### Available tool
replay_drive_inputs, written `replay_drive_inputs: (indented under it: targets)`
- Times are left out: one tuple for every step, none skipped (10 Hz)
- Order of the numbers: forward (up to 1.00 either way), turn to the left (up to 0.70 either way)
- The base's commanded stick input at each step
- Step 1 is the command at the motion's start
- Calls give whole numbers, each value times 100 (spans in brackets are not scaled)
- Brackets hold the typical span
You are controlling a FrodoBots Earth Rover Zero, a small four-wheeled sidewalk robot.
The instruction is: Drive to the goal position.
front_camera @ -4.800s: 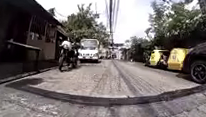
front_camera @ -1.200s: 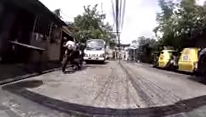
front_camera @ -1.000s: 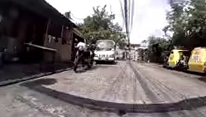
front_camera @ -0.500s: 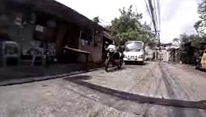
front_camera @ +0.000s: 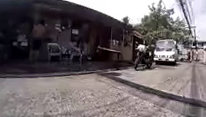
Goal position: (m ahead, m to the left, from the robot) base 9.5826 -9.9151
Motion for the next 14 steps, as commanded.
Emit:
replay_drive_inputs:
  targets:
    - [70, 8]
    - [70, 0]
    - [70, 0]
    - [70, 0]
    - [70, 0]
    - [70, 0]
    - [70, 0]
    - [70, 0]
    - [70, 0]
    - [70, 0]
    - [70, 0]
    - [70, 0]
    - [70, 0]
    - [70, 0]
